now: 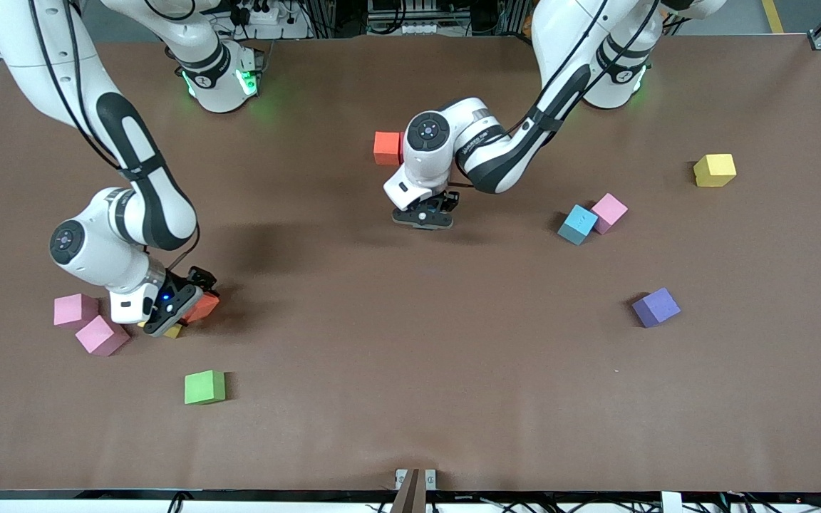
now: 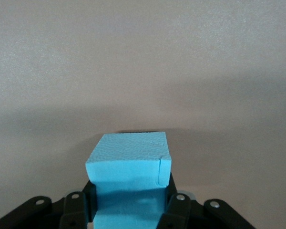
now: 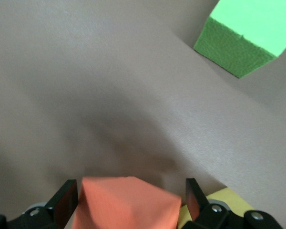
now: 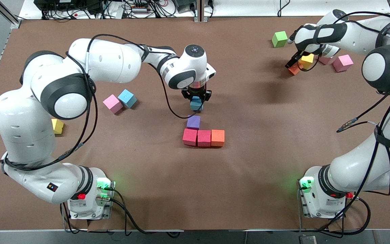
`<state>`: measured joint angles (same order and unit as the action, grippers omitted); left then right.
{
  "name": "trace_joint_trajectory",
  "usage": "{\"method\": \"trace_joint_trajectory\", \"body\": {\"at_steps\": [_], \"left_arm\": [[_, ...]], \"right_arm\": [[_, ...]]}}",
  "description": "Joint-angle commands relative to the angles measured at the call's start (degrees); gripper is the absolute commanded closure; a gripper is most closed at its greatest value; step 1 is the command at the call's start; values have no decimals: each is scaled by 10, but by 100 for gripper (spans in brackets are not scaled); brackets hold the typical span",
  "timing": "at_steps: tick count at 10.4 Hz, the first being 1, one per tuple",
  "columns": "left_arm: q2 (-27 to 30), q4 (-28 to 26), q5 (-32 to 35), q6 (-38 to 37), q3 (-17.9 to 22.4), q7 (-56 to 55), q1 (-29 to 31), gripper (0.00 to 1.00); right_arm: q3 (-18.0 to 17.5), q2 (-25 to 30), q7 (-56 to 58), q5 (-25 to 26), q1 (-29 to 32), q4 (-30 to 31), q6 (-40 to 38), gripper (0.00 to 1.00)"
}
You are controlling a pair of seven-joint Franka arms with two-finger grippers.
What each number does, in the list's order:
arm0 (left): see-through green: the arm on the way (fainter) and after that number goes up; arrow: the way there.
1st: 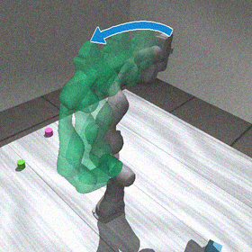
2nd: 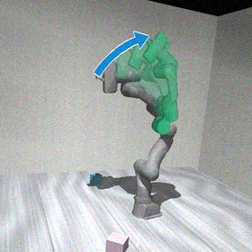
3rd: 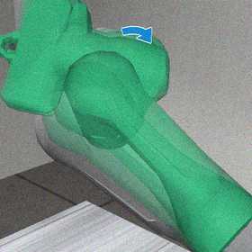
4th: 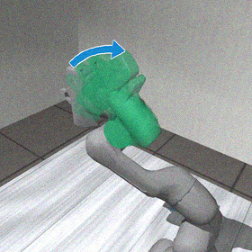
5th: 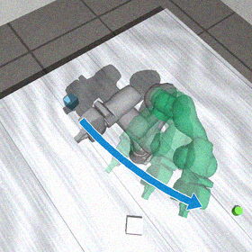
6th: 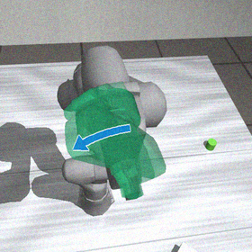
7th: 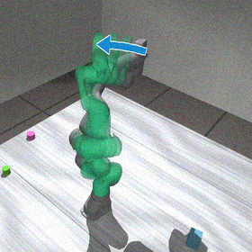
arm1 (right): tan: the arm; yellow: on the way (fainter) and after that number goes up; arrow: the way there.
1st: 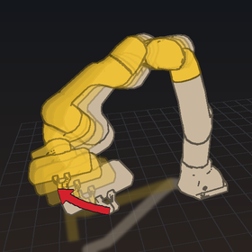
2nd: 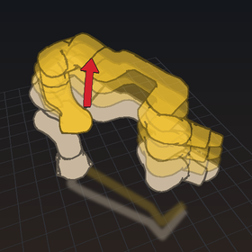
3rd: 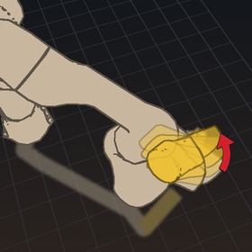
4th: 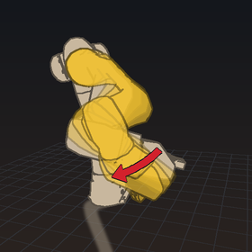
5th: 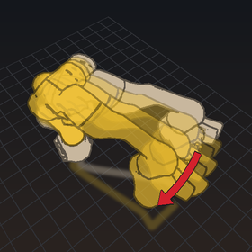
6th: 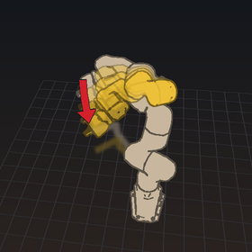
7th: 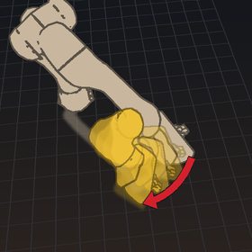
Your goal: Form number 2 with 11 blocks
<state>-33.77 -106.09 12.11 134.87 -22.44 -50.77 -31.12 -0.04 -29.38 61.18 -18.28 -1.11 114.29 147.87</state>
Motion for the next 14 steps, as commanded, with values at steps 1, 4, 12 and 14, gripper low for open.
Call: {"method": "trace_joint_trajectory", "body": {"at_steps": [1, 4, 12, 14], "left_arm": [[-2, 3, -2, -6, 6, -3, -10, 50], [-2, -5, -1, -8, 6, 0, -12, 49], [5, -8, -1, -44, 5, 6, -10, 48], [5, -9, -1, -44, 3, 4, -10, 48]], "right_arm": [[-9, -12, 42, -11, 22, -13, -6, 0], [-10, -14, 57, -12, 40, -10, -9, 0], [-9, -9, -16, -53, 61, -4, -47, 0], [-9, -9, -13, -53, 59, -6, -44, 5]]}}
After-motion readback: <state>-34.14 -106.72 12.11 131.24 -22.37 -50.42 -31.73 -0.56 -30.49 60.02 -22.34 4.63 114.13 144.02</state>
